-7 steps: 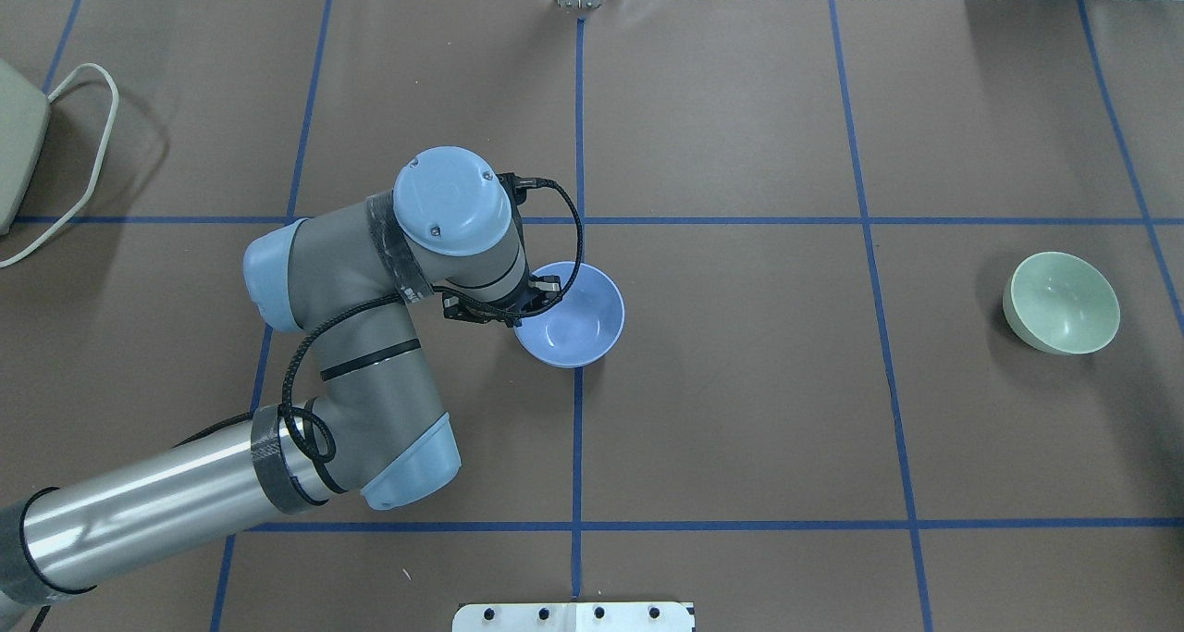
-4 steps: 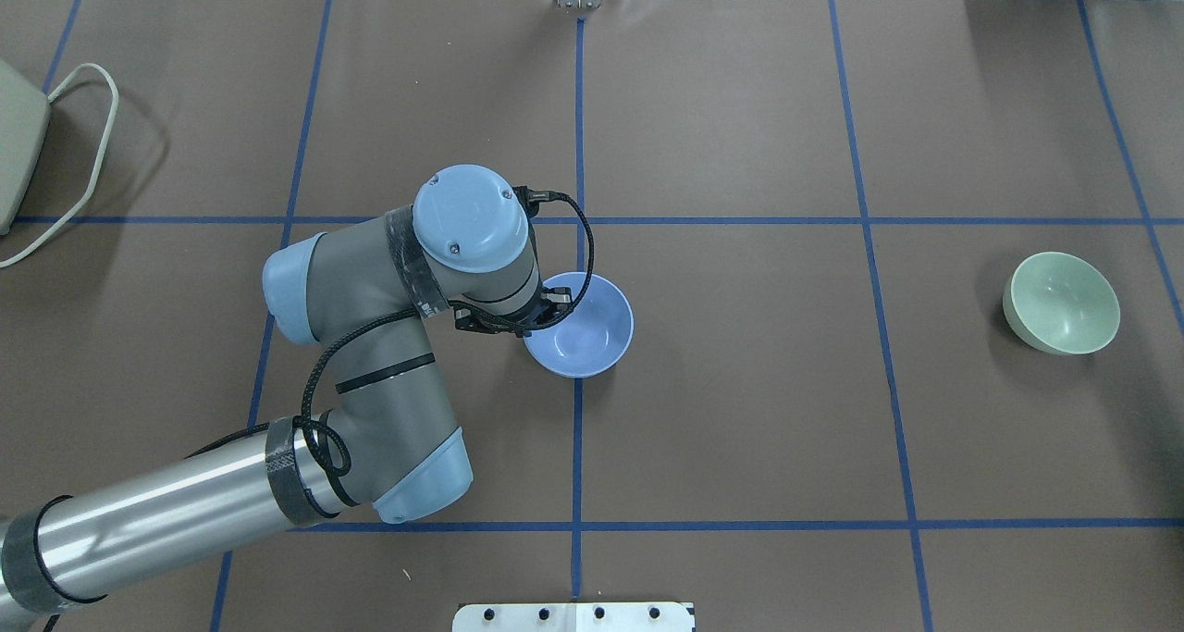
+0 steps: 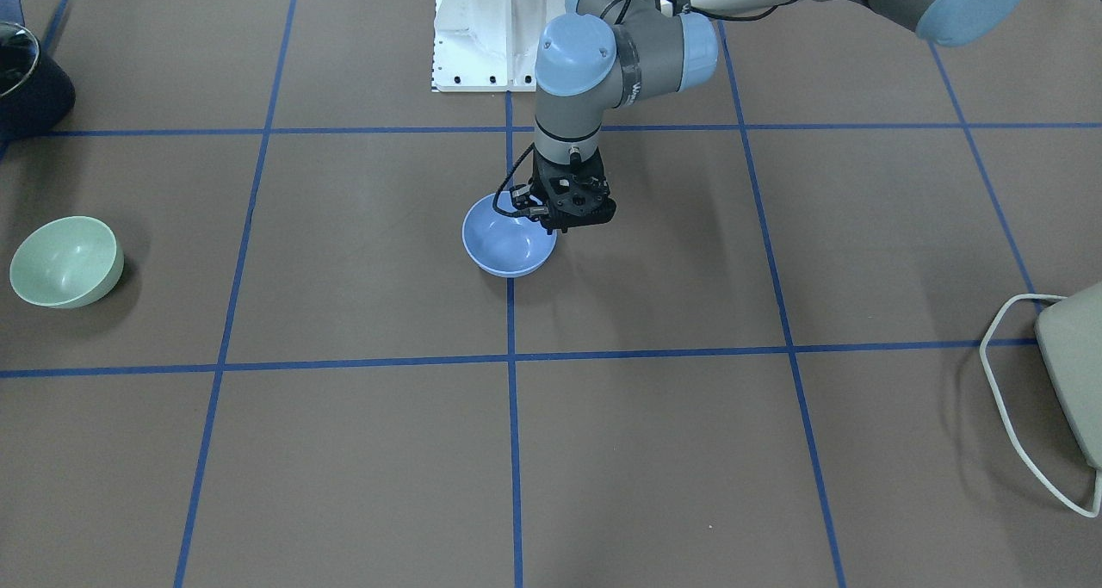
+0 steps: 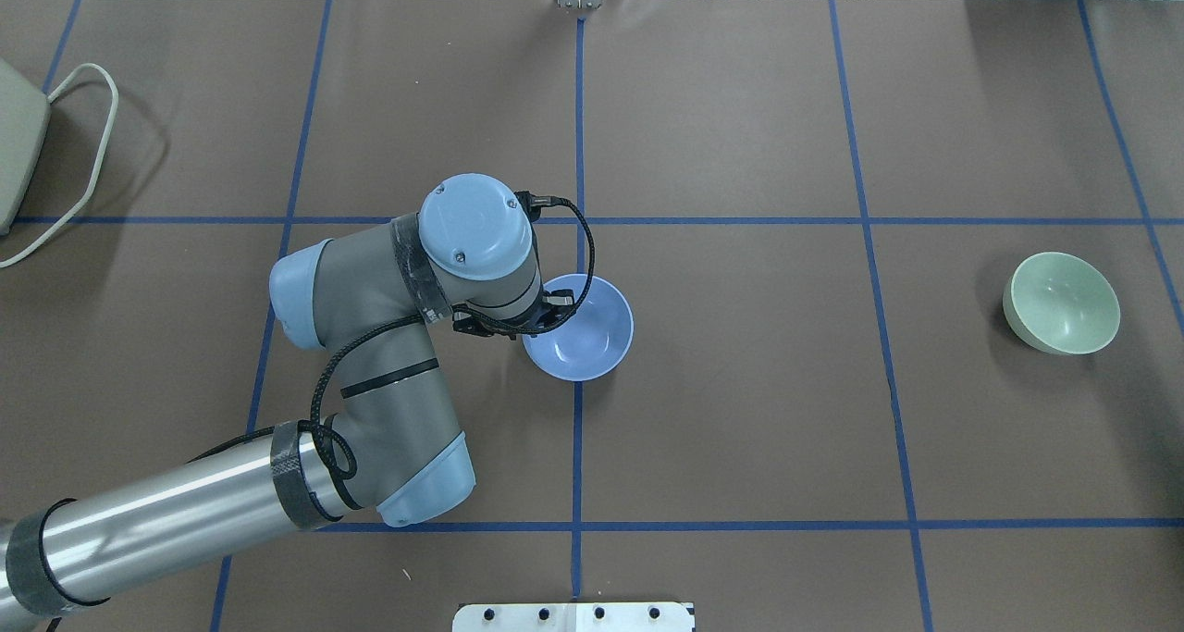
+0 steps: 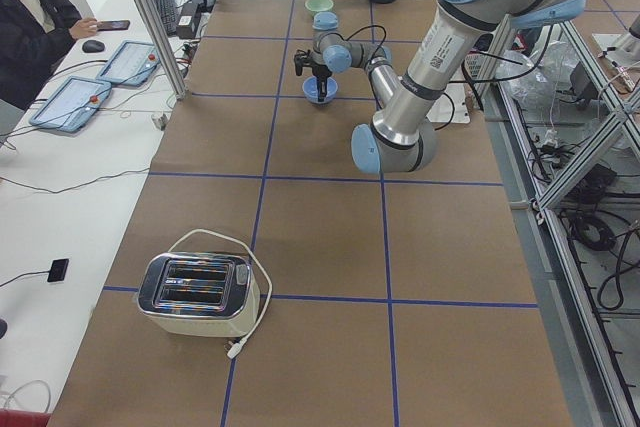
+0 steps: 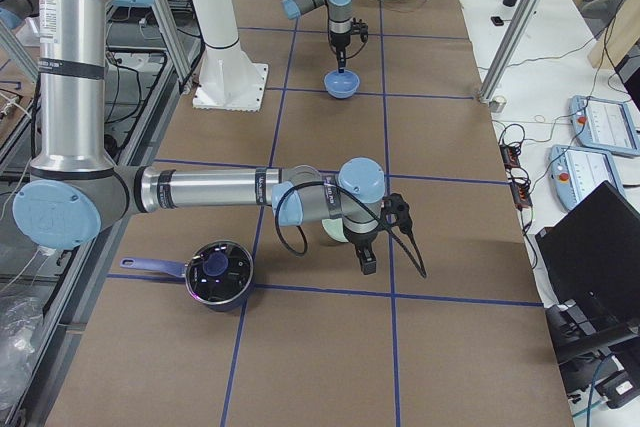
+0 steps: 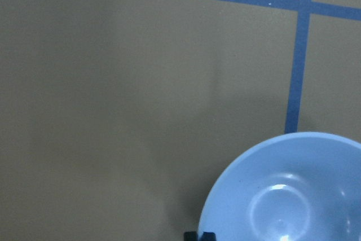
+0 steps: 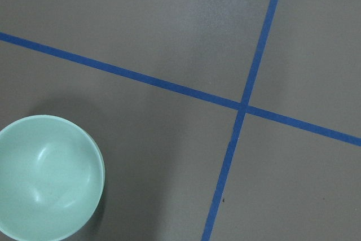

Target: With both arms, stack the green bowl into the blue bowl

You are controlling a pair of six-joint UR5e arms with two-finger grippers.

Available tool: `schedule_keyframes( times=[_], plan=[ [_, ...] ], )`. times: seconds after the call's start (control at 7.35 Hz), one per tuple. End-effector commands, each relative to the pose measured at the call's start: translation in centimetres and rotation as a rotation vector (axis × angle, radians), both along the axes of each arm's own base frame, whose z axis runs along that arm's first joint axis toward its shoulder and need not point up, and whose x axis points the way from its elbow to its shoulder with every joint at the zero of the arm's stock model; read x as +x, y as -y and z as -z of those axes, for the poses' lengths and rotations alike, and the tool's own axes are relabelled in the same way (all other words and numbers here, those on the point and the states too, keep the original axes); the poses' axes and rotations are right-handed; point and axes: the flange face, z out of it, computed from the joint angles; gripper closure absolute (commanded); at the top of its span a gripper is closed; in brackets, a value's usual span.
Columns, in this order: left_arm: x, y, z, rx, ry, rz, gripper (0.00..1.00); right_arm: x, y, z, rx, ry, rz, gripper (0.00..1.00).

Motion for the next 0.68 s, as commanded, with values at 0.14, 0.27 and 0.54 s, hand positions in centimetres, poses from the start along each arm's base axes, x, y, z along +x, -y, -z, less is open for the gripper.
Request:
schedule_keyframes(
  times=[0.14,0.27,0.54],
  plan=[
    [-4.0,0.8,2.7,0.034,-0.06,0.023,0.02,0.1,0.0,0.0,0.0,0.0,-0.001,0.0],
    [-8.3,1.8,0.6,0.028,-0.062,0.013,0.02,0.0,0.2,0.3,0.008,0.001,0.0,0.0],
    [-21.4,4.2,-7.2,0.144,-0.025,-0.088,0.02,0.0,0.6,1.1,0.072,0.011,-0.003,0.0]
  ],
)
